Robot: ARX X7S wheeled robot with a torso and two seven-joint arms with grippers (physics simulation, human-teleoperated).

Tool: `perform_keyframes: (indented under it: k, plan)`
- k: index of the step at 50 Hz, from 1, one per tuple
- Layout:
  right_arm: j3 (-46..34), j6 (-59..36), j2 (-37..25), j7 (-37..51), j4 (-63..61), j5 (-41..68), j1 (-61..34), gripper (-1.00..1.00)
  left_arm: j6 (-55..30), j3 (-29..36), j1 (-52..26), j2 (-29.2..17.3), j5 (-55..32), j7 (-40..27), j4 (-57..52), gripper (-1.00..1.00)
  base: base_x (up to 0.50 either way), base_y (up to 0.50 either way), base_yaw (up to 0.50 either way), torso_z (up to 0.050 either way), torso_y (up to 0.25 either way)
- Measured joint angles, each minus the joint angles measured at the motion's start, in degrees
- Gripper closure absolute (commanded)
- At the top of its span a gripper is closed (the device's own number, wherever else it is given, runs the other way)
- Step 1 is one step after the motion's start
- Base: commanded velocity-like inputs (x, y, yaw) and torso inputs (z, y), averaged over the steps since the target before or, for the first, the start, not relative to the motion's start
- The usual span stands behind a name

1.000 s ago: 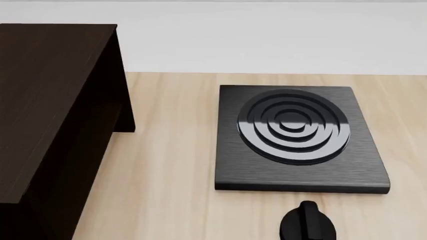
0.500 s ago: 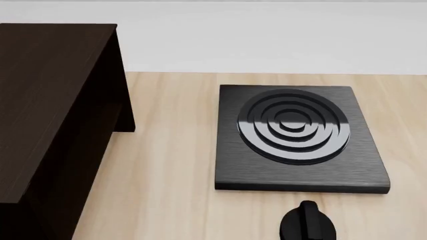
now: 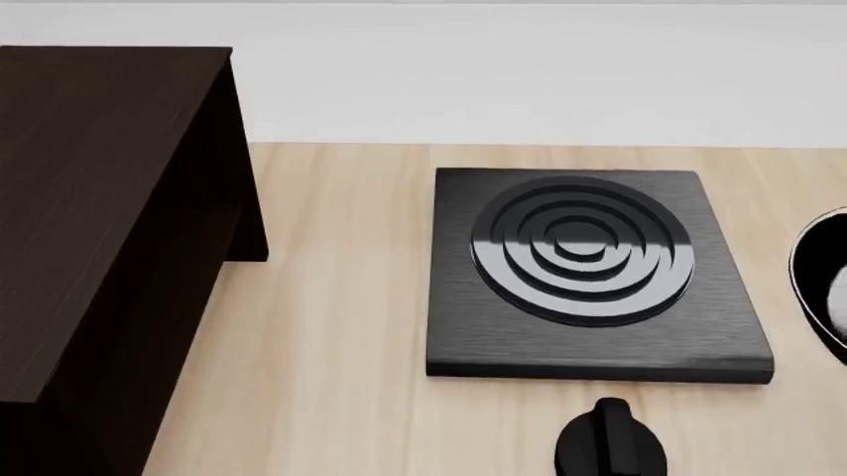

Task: Put the frying pan under the cabinet shelf.

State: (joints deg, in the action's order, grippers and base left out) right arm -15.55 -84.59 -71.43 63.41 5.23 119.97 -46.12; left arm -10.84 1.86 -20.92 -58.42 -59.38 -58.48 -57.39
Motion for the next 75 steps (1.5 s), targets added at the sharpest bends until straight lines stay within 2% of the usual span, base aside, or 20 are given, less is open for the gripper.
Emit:
perform_keyframes:
  k: [17, 31, 40, 53, 75]
  plan:
    - [-25.46, -3.88, 6.35, -7.53, 8.28, 1.30, -27.79, 1.00, 1.53, -2.22, 1.25, -2.79, -1.48, -1.77, -1.25, -1.00, 0.00, 0.00, 0.00, 0.000, 0.002]
    - [-38.29, -4.36, 12.16, -17.45, 11.48, -2.27, -41.67, 1.00, 6.19, -1.68, 2.46, -7.77, -1.85, -4.68, -2.15, -1.00, 0.00, 0.00, 0.00, 0.000, 0.001]
    - [-42.93, -3.46, 17.00, -27.30, 12.07, -11.03, -45.63, 1.00, 11.40, 1.98, 1.46, -12.20, -1.27, -7.38, -2.32, -1.00, 0.00, 0.00, 0.00, 0.000, 0.001]
    - [-48.35, -0.73, 22.62, -39.91, 11.46, -22.97, -47.89, 1.00, 15.98, 6.00, 0.12, -15.87, -0.37, -9.61, -2.16, -1.00, 0.00, 0.00, 0.00, 0.000, 0.002]
    - [-52.46, 2.35, 27.48, -47.32, 6.81, -29.15, -48.29, 1.00, 18.39, 9.08, -1.05, -17.90, 0.47, -10.97, -1.92, -1.00, 0.00, 0.00, 0.00, 0.001, 0.002]
